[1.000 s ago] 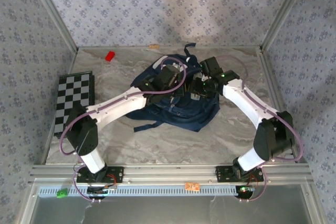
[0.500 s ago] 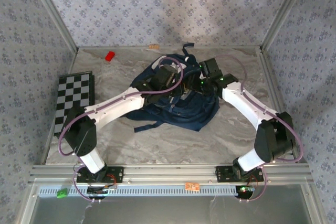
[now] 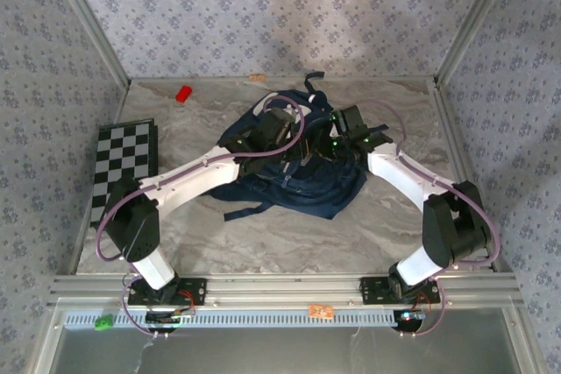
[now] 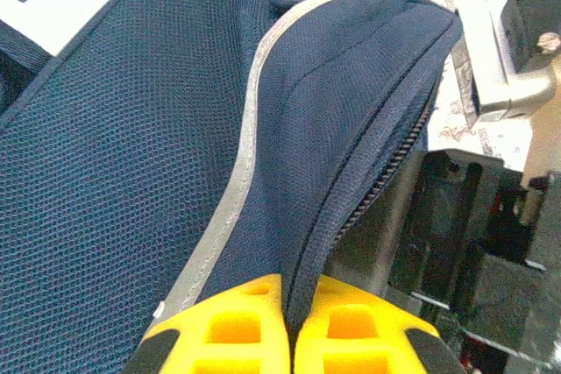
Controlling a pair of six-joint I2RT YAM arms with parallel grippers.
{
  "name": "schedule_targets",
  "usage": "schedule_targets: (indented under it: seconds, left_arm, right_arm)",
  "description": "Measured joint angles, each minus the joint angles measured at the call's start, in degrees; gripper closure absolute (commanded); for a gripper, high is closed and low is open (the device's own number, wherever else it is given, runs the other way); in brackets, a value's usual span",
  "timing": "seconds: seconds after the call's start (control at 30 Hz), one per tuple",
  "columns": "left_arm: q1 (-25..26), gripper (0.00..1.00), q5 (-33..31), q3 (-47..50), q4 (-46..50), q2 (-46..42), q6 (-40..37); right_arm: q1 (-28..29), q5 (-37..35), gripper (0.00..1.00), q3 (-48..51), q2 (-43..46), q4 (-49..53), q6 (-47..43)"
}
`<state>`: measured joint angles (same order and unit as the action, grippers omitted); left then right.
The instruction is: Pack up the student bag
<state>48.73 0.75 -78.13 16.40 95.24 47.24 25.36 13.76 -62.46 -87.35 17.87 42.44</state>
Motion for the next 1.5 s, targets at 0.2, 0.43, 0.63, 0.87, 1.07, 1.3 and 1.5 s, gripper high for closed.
schedule_targets:
  seconds: [0.2, 0.43, 0.63, 0.87, 1.07, 1.3, 1.5]
  left_arm:
    - [0.0, 0.77, 1.62, 0.46, -0.26, 0.0, 0.2]
    - [0.13, 0.43, 6.1, 3.23, -0.87, -3.96, 0.37]
    - [-1.42, 0.35, 4.79, 12.0, -1.66, -15.32, 1.68]
    - [-7.85, 0.34, 3.54, 21.4, -3.45, -18.6, 5.86]
    - [-10.1, 0.38, 4.24, 24.63, -7.1, -15.5, 9.33]
    - [-10.1, 0.45, 6.97, 24.63, -13.18, -10.05, 12.35]
    - [-10.27, 0.59, 8.98, 24.74, -17.42, -9.14, 15.41]
  right_arm:
    - [0.15, -1.86, 0.48, 4.2, 9.49, 5.35, -2.86]
    - [0.7, -4.96, 0.44, 9.6, 20.57, 11.69, -3.67]
    - [4.04, -6.29, 0.4, 12.02, 21.49, 14.82, -4.61]
    - [13.53, -11.76, 0.38, 11.67, 20.81, 17.55, -4.74]
    - [21.84, -18.99, 0.42, 9.2, 16.79, 18.93, -2.23]
    - [28.79, -26.45, 0.47, 4.63, 10.71, 18.88, 2.51]
    - [31.52, -31.28, 0.44, -0.39, 4.04, 18.62, 6.23]
